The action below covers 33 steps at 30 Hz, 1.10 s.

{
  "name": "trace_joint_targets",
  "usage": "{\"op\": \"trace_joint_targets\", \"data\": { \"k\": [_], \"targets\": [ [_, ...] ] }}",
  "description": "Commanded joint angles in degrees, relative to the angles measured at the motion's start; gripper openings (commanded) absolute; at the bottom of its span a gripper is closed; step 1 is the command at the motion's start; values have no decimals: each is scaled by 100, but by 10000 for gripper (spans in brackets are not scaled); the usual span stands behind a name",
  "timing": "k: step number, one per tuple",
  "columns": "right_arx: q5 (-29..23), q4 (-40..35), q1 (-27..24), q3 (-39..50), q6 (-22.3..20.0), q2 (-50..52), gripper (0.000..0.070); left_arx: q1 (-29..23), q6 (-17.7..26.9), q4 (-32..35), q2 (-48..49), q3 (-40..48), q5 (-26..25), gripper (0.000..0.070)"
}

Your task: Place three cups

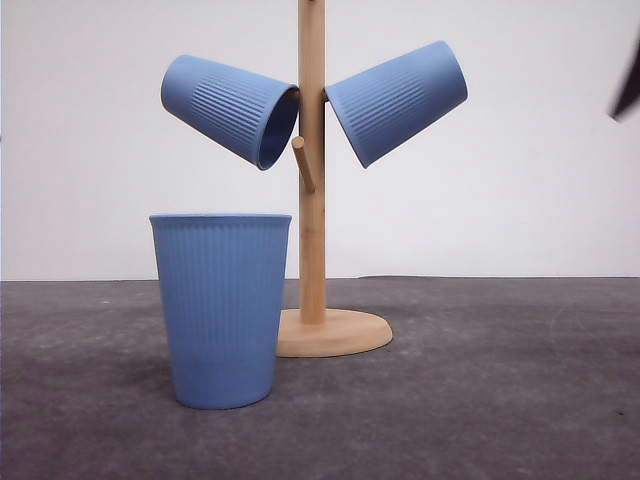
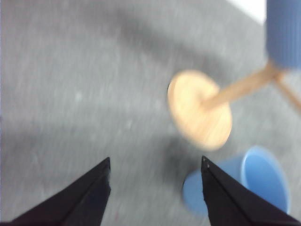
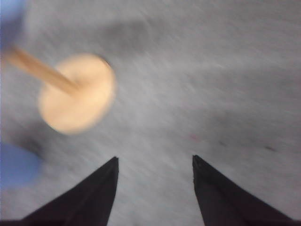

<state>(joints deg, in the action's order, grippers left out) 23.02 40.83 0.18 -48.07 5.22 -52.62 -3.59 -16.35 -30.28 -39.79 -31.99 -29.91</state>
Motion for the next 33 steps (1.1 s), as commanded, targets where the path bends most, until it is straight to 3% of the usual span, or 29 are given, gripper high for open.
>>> {"op": "trace_joint_targets", "data": {
  "k": [1, 9, 16, 26, 33],
  "targets": [
    [-94, -26, 95, -5, -625, 141, 307, 60, 512, -116, -20, -60, -10, 351],
    [-63, 88, 426, 392, -588, 612, 307, 634, 501, -775, -98, -345, -7, 354],
    [-57, 84, 432, 539, -561, 669, 308, 1359, -224, -1208, -680, -1034, 91, 354],
    [-58, 80, 432, 539, -561, 669, 308, 2575, -704, -1165, -1998, -1527, 969, 354],
    [-58, 80, 432, 539, -565, 669, 308, 3140, -908, -869, -2724, -1756, 1146, 354]
  ]
}}
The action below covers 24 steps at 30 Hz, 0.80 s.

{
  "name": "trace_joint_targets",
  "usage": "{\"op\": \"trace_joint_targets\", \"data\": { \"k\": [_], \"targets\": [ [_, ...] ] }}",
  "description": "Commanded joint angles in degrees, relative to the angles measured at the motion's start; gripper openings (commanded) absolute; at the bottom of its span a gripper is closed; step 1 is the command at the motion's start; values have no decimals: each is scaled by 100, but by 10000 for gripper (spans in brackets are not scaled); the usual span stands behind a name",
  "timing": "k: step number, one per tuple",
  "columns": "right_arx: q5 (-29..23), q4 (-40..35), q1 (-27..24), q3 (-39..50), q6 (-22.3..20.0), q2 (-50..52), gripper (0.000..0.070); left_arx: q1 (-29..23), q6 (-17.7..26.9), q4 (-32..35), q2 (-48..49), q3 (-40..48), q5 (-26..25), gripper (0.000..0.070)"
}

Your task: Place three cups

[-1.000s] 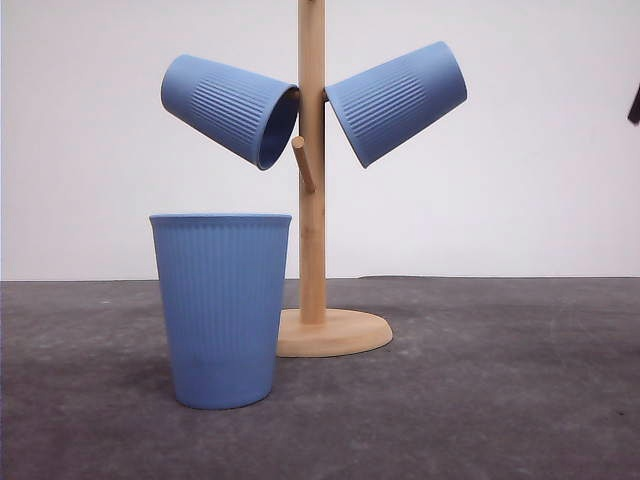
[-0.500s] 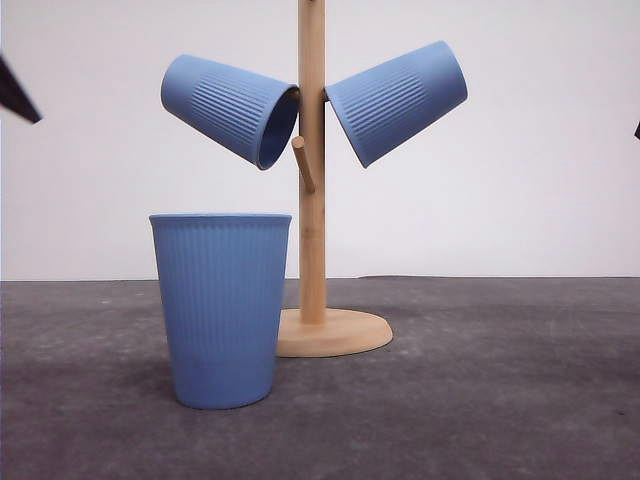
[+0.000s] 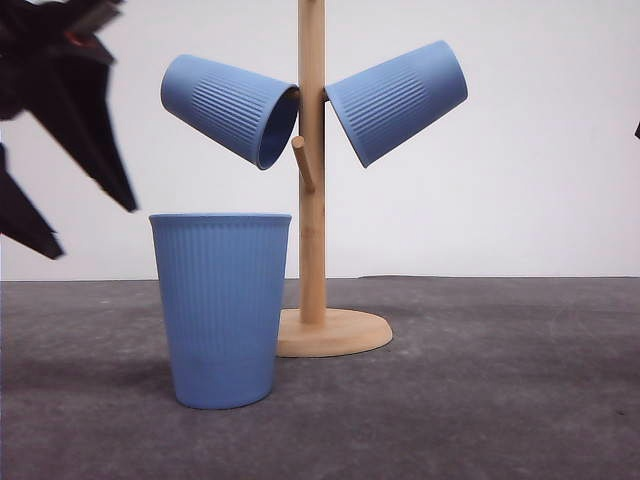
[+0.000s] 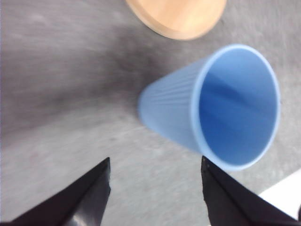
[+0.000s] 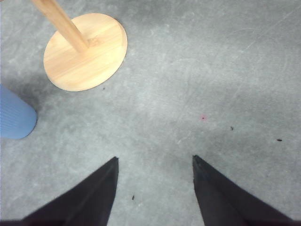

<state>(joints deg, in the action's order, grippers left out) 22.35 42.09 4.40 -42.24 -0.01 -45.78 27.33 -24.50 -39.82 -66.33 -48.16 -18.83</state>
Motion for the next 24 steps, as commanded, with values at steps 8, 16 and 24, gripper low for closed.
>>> {"op": "trace_joint_targets", "data": {
  "k": [8, 16, 24],
  "targets": [
    [7, -46, 9, -44, -42, -15, 308, 271, -328, 164, -301, -374, 136, 353],
    [7, -71, 9, -44, -42, -16, 308, 357, -340, 399, -799, -395, 491, 353],
    [11, -92, 9, -44, -42, -16, 308, 543, -315, 652, -1541, -397, 516, 323]
  ]
}}
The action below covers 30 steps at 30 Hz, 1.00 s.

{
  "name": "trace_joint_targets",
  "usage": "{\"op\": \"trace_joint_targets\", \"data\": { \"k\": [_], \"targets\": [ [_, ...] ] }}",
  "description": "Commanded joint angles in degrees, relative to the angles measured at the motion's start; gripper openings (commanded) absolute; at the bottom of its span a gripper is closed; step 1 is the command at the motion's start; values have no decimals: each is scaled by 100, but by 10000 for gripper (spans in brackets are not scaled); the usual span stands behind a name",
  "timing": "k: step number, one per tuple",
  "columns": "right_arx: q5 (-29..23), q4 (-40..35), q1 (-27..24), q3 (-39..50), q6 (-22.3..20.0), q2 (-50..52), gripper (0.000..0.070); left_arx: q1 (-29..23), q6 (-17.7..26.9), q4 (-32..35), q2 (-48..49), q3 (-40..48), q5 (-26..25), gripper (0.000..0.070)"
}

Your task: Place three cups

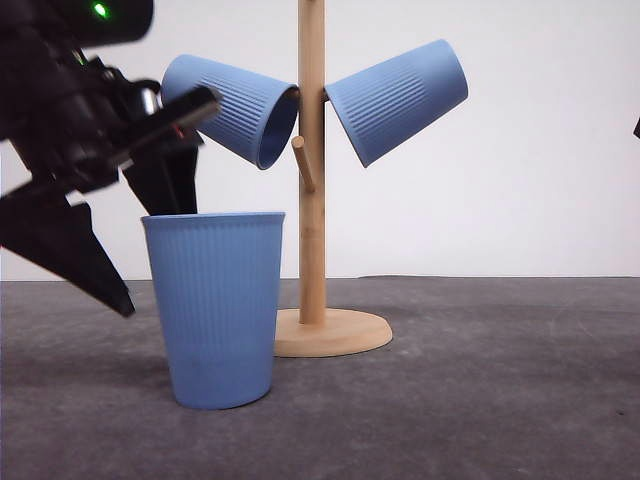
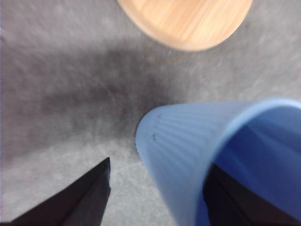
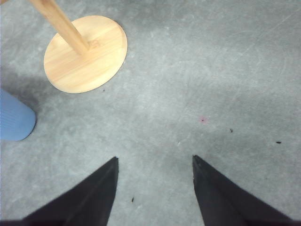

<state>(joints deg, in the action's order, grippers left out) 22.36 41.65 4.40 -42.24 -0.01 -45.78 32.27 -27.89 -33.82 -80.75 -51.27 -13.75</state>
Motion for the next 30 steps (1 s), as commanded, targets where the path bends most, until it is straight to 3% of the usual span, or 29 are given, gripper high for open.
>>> {"op": "trace_joint_targets", "data": {
  "k": [1, 3, 5, 11, 19, 24, 30],
  "targets": [
    [16, -46, 9, -44, -42, -15, 312, 67, 50, 51, -131, -87, 5, 262],
    [62, -31, 14, -44, -42, -15, 361, 105, 158, 42, -145, -86, -19, 102],
    [219, 15, 57, -44, -42, -15, 423, 132, 249, 32, -105, -89, -157, 0],
    [681, 83, 706, -44, -145, 18, 445, 176, 522, -347, -48, -326, -1396, 0],
    [869, 68, 2371, -44, -777, 20, 482, 427, 647, -727, -48, -899, -2441, 0],
    [873, -15, 3062, -44, -966, 18, 533, 692, 573, -733, -48, -1218, -2675, 0],
    [875, -227, 3440, -44, -962, 17, 596, 1155, 366, -613, -50, -1416, -2666, 0]
  ]
}}
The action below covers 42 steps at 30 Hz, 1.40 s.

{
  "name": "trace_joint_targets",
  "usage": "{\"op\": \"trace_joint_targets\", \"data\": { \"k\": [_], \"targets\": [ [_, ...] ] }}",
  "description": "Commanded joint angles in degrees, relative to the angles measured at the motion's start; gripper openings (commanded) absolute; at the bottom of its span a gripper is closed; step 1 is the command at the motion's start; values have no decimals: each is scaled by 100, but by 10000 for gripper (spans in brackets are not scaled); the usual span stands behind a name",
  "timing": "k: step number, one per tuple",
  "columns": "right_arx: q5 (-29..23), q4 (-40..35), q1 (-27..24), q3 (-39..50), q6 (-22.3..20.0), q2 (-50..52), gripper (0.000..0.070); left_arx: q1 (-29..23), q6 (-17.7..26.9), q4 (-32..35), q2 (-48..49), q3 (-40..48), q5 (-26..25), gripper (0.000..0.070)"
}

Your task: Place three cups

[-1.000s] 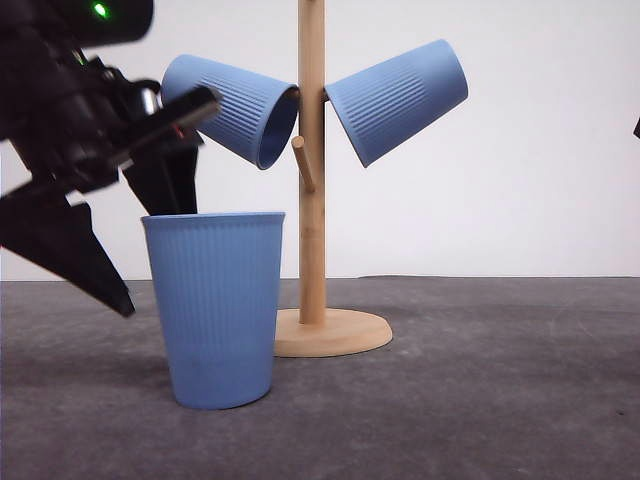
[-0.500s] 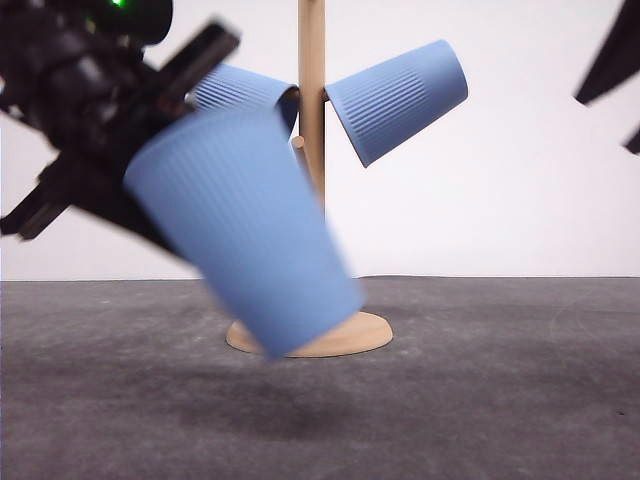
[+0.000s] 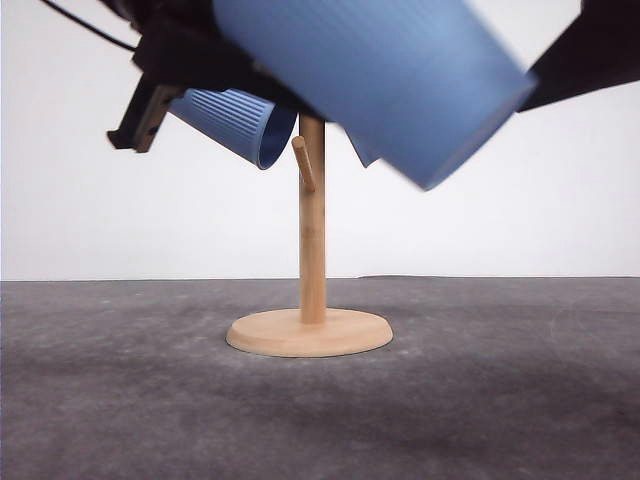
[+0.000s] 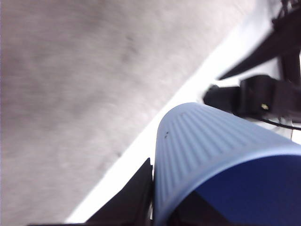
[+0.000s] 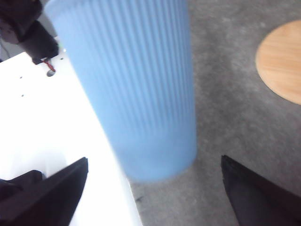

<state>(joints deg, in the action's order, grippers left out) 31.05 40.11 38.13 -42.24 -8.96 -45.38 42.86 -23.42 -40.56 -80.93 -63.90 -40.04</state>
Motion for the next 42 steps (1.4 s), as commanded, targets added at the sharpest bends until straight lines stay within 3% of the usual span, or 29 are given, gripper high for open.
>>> {"op": "trace_joint_targets", "data": {
  "k": [1, 11, 16, 21, 23, 28, 30, 36, 42],
  "targets": [
    [7, -91, 113, -44, -67, -24, 598, 174, -152, 137, -33, -156, -36, 0],
    [-2, -97, 533, -44, -41, -25, 591, 665, -773, 1066, -33, -165, -30, 0],
    [-3, -97, 540, -46, 34, -24, 351, 676, -769, 1056, -33, -173, -32, 0],
    [-144, -80, 538, -46, 152, -19, 326, 675, -743, 1049, -33, -187, -58, 3],
    [-201, -14, 533, -46, 180, -14, 326, 669, -703, 1050, -33, -206, -105, 62],
    [-261, 351, 527, -46, 345, 21, 326, 559, -556, 1041, -28, -216, -480, 429],
    [-260, 526, 523, -46, 456, 28, 326, 462, -509, 1008, -9, -216, -542, 540],
    [-145, 977, 522, -34, 1157, 27, 326, 30, 20, 761, 229, -216, -538, 562],
    [610, 637, 484, 422, 2014, 134, 327, -635, 487, 315, 689, -216, -331, 562]
  ]
}}
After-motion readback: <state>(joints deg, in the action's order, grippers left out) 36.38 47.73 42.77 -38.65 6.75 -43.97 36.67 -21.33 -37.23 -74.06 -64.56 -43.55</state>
